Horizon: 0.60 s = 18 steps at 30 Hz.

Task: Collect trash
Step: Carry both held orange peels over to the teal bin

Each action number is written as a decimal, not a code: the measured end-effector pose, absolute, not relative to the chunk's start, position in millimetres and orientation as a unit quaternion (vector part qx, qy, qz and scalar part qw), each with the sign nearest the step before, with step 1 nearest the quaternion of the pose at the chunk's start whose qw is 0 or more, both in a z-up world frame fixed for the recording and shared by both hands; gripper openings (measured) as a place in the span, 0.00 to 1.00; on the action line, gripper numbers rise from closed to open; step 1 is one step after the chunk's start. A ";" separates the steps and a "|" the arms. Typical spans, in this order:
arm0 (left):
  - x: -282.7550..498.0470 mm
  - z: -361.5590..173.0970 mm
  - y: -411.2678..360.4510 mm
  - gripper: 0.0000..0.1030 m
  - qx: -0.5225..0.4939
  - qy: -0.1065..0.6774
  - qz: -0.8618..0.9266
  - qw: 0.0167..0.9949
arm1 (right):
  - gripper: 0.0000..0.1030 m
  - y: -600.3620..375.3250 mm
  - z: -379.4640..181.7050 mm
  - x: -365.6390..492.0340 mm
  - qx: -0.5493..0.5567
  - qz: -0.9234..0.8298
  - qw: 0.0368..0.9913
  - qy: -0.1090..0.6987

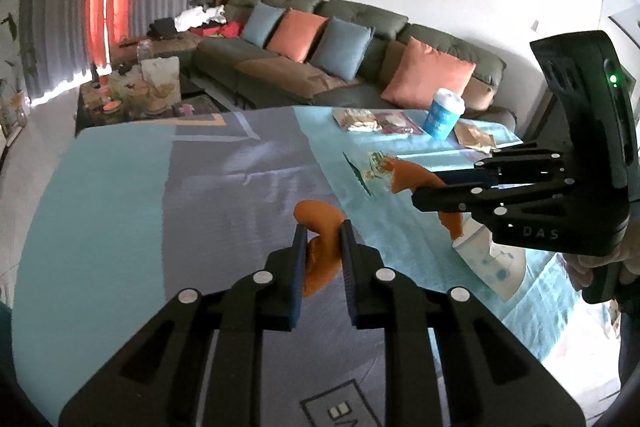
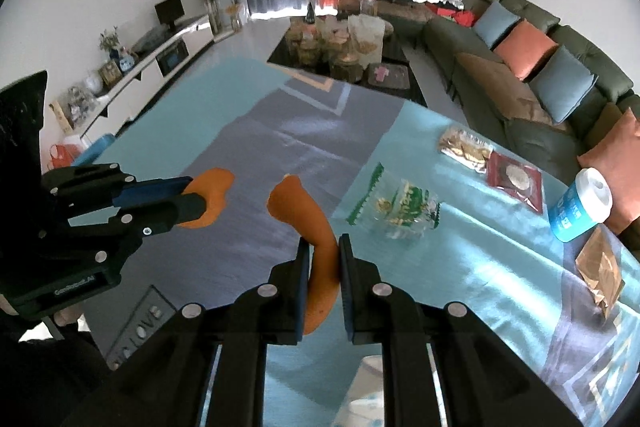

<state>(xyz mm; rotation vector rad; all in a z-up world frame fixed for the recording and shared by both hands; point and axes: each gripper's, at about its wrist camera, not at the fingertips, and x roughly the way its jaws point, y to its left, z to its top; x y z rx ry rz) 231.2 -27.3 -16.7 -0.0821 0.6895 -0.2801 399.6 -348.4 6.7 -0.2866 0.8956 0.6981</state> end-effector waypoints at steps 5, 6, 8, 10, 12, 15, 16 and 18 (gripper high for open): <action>206.8 -0.6 -18.9 0.16 -0.043 0.315 -0.127 0.939 | 0.12 -347.4 20.3 380.6 -0.118 0.339 0.843 0.401; 201.8 2.0 -17.5 0.16 -0.043 0.311 -0.125 0.941 | 0.12 -347.2 23.0 376.9 -0.115 0.341 0.845 0.396; 190.5 9.6 -12.7 0.16 -0.039 0.300 -0.118 0.946 | 0.12 -346.1 27.6 369.8 -0.108 0.346 0.847 0.389; 182.9 15.3 -8.1 0.16 -0.039 0.291 -0.108 0.950 | 0.12 -343.0 31.6 362.6 -0.100 0.351 0.849 0.381; 176.0 20.5 -1.6 0.16 -0.043 0.282 -0.097 0.954 | 0.12 -341.0 35.3 354.1 -0.090 0.359 0.852 0.371; 165.3 29.6 7.9 0.16 -0.044 0.270 -0.080 0.959 | 0.12 -336.6 39.8 340.8 -0.077 0.370 0.855 0.356; 162.4 32.3 10.1 0.16 -0.044 0.267 -0.076 0.960 | 0.12 -334.6 41.1 335.7 -0.071 0.374 0.855 0.352; 151.2 38.9 17.5 0.16 -0.043 0.257 -0.063 0.963 | 0.12 -331.3 44.2 328.4 -0.061 0.382 0.856 0.343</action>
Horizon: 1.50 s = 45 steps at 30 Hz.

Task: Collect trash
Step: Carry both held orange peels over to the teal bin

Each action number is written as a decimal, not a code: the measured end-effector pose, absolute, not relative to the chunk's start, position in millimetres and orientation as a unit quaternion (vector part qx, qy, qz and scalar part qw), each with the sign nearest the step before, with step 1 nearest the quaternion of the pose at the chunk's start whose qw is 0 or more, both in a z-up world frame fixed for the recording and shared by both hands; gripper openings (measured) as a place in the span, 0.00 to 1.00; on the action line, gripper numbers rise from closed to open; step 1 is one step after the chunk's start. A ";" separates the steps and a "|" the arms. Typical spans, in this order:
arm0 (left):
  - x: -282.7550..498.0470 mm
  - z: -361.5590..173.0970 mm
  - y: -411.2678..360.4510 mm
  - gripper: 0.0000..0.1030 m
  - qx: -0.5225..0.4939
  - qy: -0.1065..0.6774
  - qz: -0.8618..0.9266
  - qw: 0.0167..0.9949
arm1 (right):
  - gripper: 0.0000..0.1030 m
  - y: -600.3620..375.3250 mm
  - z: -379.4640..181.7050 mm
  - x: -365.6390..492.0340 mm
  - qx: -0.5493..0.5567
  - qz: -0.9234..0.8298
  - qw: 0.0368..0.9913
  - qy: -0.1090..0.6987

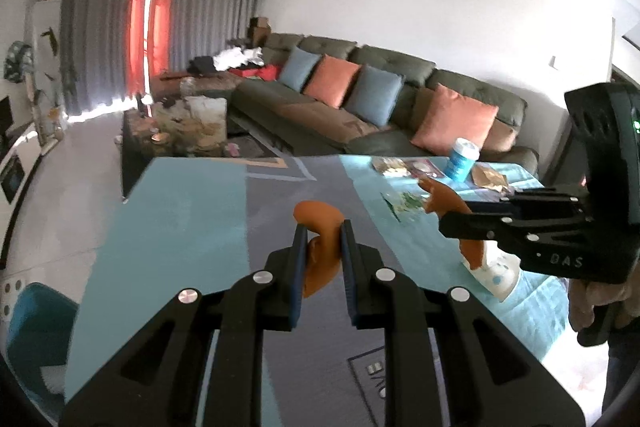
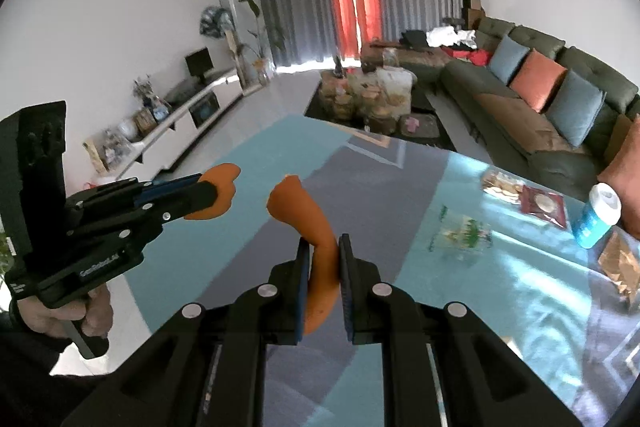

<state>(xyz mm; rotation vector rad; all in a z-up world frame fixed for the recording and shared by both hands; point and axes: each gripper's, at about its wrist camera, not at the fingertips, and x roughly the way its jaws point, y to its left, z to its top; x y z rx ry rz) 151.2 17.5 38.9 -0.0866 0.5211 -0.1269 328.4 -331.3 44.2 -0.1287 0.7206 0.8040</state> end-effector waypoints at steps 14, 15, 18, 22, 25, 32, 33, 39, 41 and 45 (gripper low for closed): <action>67.8 64.8 95.8 0.16 -0.070 0.225 0.050 0.971 | 0.12 -257.1 57.7 294.3 -0.062 0.474 0.821 0.313; 62.1 67.4 100.7 0.16 -0.070 0.222 0.056 0.971 | 0.12 -251.1 58.9 291.9 -0.064 0.480 0.818 0.311; 39.1 76.2 121.5 0.17 -0.071 0.208 0.085 0.972 | 0.12 -225.2 65.9 284.0 -0.072 0.506 0.805 0.302; 13.8 86.0 151.0 0.17 -0.073 0.193 0.120 0.971 | 0.12 -198.3 72.7 274.6 -0.077 0.530 0.793 0.292; -6.1 94.1 171.9 0.17 -0.069 0.180 0.144 0.971 | 0.12 -180.9 78.1 268.6 -0.080 0.544 0.785 0.285; -57.5 104.6 227.6 0.17 -0.082 0.162 0.195 0.964 | 0.12 -141.8 83.6 262.7 -0.085 0.567 0.770 0.279; -64.5 105.0 235.7 0.17 -0.083 0.161 0.200 0.963 | 0.12 -138.4 83.1 263.9 -0.084 0.571 0.767 0.280; -96.5 98.2 282.2 0.17 -0.086 0.172 0.231 0.954 | 0.12 -93.9 75.7 263.1 -0.096 0.584 0.751 0.292; -105.2 91.5 297.9 0.17 -0.091 0.181 0.236 0.950 | 0.12 -76.9 70.0 263.2 -0.102 0.590 0.741 0.302; -101.2 73.9 316.3 0.17 -0.099 0.198 0.242 0.945 | 0.12 -43.1 57.9 264.0 -0.119 0.597 0.725 0.321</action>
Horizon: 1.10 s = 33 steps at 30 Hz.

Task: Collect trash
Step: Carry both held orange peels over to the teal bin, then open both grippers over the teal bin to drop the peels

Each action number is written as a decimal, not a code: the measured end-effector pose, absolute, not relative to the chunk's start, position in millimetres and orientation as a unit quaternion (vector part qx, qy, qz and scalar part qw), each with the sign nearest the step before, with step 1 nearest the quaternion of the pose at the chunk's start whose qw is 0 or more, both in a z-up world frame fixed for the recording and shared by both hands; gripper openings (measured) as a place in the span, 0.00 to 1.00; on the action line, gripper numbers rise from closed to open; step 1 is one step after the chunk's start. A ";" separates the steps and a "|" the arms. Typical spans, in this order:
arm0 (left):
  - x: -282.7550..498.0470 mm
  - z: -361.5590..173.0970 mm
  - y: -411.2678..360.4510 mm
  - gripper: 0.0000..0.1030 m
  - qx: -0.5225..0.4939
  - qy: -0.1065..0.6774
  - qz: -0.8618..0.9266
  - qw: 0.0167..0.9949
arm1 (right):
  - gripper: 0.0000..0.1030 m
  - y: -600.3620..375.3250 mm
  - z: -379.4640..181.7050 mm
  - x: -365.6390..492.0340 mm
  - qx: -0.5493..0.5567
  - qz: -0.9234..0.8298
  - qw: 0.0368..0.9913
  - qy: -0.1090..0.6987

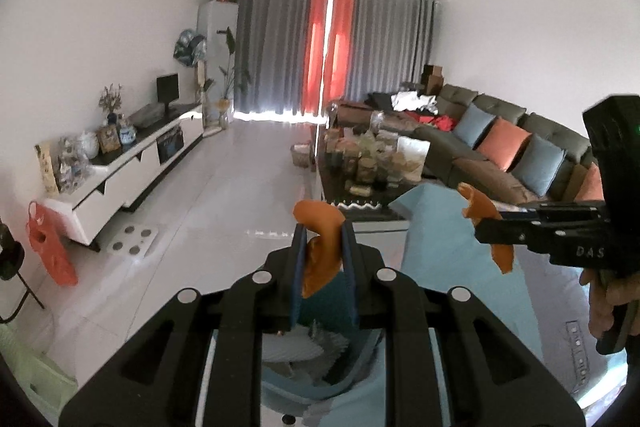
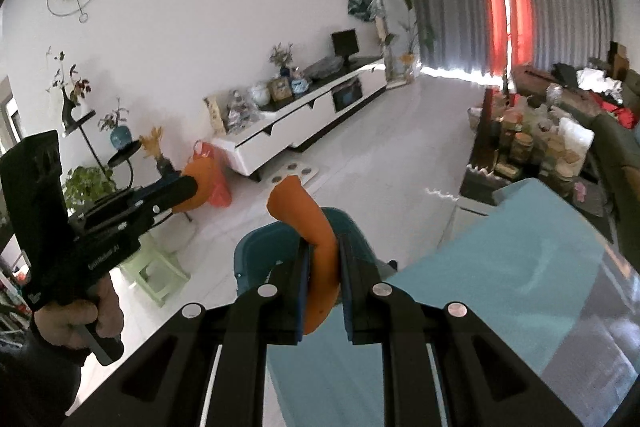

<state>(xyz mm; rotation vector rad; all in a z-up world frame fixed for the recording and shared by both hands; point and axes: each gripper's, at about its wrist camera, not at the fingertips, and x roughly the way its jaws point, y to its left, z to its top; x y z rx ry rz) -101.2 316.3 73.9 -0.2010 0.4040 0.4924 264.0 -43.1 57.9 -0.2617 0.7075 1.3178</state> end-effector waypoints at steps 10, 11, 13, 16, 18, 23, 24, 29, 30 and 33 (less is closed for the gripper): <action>-49.0 7.9 356.8 0.17 -0.132 0.255 0.247 0.926 | 0.12 38.4 18.4 267.2 -0.153 0.600 0.689 0.378; -46.2 1.4 360.8 0.17 -0.136 0.261 0.244 0.924 | 0.12 43.7 12.7 268.2 -0.153 0.599 0.685 0.385; -28.9 -12.5 362.5 0.18 -0.145 0.271 0.242 0.920 | 0.13 56.5 0.1 268.9 -0.164 0.592 0.681 0.398; -16.2 -32.0 370.0 0.18 -0.146 0.289 0.242 0.915 | 0.13 69.6 -17.1 267.6 -0.180 0.582 0.676 0.414; -10.2 -42.3 372.0 0.19 -0.144 0.297 0.243 0.912 | 0.13 78.0 -26.6 264.9 -0.189 0.577 0.673 0.421; 8.8 -66.2 379.3 0.26 -0.142 0.316 0.251 0.904 | 0.19 92.4 -36.7 259.0 -0.205 0.571 0.670 0.428; 11.7 -68.5 379.0 0.27 -0.142 0.317 0.254 0.903 | 0.20 94.6 -37.1 259.0 -0.206 0.571 0.671 0.427; 13.6 -75.1 389.3 0.41 -0.144 0.310 0.276 0.898 | 0.30 96.0 -33.4 258.4 -0.208 0.570 0.675 0.421; 13.5 -73.7 389.4 0.46 -0.144 0.306 0.276 0.899 | 0.30 93.9 -31.3 259.0 -0.205 0.570 0.676 0.420; 12.0 -65.7 386.4 0.55 -0.141 0.298 0.281 0.901 | 0.34 84.9 -22.9 258.8 -0.198 0.571 0.684 0.409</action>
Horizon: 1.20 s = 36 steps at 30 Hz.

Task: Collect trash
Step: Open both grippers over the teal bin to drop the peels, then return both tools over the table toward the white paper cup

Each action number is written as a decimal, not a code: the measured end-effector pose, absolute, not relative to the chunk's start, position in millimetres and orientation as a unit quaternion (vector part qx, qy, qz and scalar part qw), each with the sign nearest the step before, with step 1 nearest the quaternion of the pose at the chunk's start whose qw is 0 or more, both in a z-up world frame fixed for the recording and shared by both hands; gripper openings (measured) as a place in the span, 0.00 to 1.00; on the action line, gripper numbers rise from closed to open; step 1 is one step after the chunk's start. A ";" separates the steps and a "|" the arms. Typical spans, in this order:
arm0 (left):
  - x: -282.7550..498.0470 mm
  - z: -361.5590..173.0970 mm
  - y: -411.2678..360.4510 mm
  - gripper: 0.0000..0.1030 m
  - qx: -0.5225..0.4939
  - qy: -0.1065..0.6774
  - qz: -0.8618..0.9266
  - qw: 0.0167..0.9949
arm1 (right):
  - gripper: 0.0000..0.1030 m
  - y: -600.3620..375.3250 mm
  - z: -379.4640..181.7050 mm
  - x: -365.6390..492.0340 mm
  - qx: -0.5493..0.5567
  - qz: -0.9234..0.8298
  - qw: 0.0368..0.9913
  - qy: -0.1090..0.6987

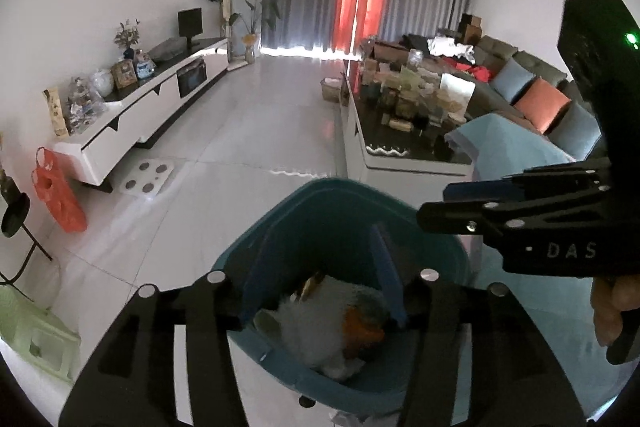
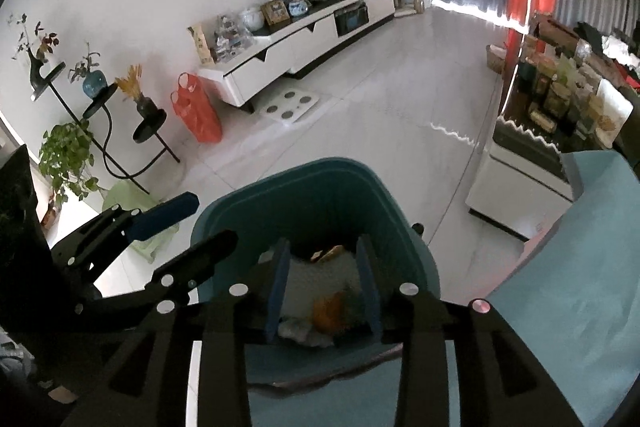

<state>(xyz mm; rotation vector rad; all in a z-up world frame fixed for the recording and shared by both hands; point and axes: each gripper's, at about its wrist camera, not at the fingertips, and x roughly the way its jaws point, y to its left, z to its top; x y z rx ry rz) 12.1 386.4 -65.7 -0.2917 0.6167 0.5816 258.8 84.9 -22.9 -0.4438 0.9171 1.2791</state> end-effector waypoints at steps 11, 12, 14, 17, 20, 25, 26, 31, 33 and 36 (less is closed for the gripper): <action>17.2 -26.4 349.3 0.95 -0.101 0.282 0.297 0.906 | 0.56 32.0 9.7 273.7 -0.138 0.562 0.721 0.380; 19.7 -24.7 347.3 0.95 -0.100 0.284 0.298 0.906 | 0.57 26.2 11.2 276.2 -0.132 0.560 0.725 0.379; 23.8 -20.7 343.1 0.95 -0.101 0.287 0.301 0.904 | 0.62 12.9 14.2 279.2 -0.123 0.555 0.732 0.376; 23.5 -15.5 335.3 0.95 -0.101 0.285 0.299 0.905 | 0.74 -8.6 19.3 280.9 -0.109 0.547 0.746 0.365; 25.4 -9.4 322.0 0.95 -0.097 0.285 0.292 0.908 | 0.81 -30.4 24.7 283.6 -0.093 0.539 0.760 0.352; 30.7 3.8 294.7 0.95 -0.083 0.280 0.276 0.916 | 0.90 -72.5 30.8 290.9 -0.061 0.513 0.788 0.335; 32.4 6.2 289.2 0.95 -0.080 0.279 0.272 0.917 | 0.91 -82.3 32.0 292.2 -0.054 0.507 0.794 0.331; 37.9 18.5 260.9 0.95 -0.064 0.275 0.256 0.925 | 0.93 -127.6 34.5 297.8 -0.031 0.480 0.817 0.318; 39.8 24.6 248.7 0.95 -0.058 0.272 0.248 0.928 | 0.93 -147.3 33.7 296.8 -0.024 0.467 0.826 0.314; 42.4 32.3 232.4 0.95 -0.050 0.270 0.234 0.933 | 0.93 -175.5 34.9 295.2 -0.013 0.451 0.838 0.306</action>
